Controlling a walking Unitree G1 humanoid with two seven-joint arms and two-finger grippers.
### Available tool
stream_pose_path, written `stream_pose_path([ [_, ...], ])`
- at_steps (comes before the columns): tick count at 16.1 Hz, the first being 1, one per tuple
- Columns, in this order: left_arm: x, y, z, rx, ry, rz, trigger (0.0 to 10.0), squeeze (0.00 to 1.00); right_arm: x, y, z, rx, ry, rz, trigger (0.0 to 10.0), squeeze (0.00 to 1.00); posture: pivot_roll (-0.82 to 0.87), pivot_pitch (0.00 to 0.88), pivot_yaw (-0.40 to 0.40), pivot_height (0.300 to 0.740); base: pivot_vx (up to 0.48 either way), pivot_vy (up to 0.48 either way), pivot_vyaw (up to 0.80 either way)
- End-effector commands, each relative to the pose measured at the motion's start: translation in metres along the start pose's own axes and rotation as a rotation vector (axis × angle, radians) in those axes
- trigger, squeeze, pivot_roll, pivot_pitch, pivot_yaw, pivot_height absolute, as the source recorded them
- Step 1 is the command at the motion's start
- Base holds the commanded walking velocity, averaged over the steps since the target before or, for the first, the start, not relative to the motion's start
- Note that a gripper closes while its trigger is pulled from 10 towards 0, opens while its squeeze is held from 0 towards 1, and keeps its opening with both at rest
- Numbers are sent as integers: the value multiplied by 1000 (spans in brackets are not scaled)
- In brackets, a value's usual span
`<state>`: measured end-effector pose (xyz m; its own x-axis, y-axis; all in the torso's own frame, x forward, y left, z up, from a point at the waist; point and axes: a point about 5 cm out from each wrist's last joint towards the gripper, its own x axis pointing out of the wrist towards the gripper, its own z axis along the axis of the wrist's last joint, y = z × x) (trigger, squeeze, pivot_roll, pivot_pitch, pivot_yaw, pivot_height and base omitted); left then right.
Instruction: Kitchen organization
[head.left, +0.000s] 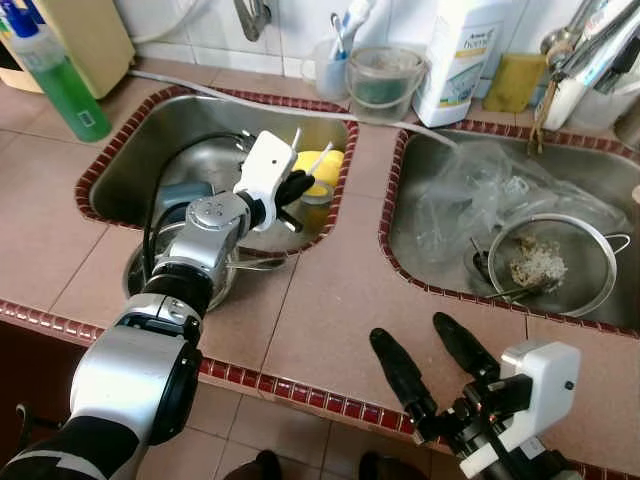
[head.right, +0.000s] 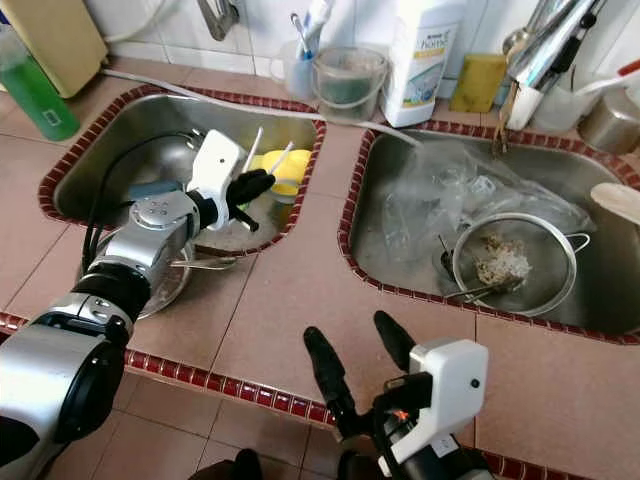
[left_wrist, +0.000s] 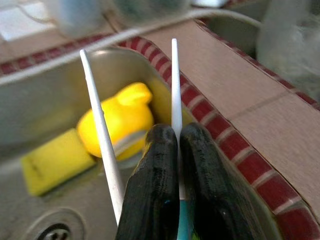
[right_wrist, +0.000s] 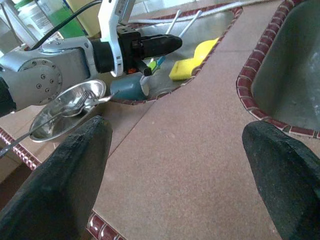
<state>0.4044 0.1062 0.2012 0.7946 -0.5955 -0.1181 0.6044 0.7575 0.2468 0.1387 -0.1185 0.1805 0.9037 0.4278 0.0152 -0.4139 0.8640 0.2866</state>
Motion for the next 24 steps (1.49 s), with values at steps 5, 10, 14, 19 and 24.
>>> stream_pose_path([
  [5, -2, 9, 0, -67, 38, 2, 10000, 1000, -1, 4, 1, 6, 3, 19, 10000, 0, -306, 247, 66, 740, 0, 0, 0],
  [10, -5, 15, 0, -48, 57, 21, 10000, 1000, 4, 0, 2, 0, -8, 12, 10000, 0, -287, 250, 70, 740, 0, 0, 0],
  [14, -7, 20, 7, -52, 39, 31, 10000, 1000, 12, -1, 1, 5, -20, 27, 10000, 0, -269, 238, 72, 740, 0, 0, 0],
  [19, -10, 24, 6, -72, 22, 47, 10000, 1000, 23, -6, 3, -18, -43, 50, 10000, 0, -249, 209, 65, 740, 0, 0, 0],
  [24, -14, 15, 7, -119, -128, 45, 10000, 988, 43, -14, 3, -63, -79, 58, 10000, 0, -231, 152, 46, 740, 0, 0, 0],
])
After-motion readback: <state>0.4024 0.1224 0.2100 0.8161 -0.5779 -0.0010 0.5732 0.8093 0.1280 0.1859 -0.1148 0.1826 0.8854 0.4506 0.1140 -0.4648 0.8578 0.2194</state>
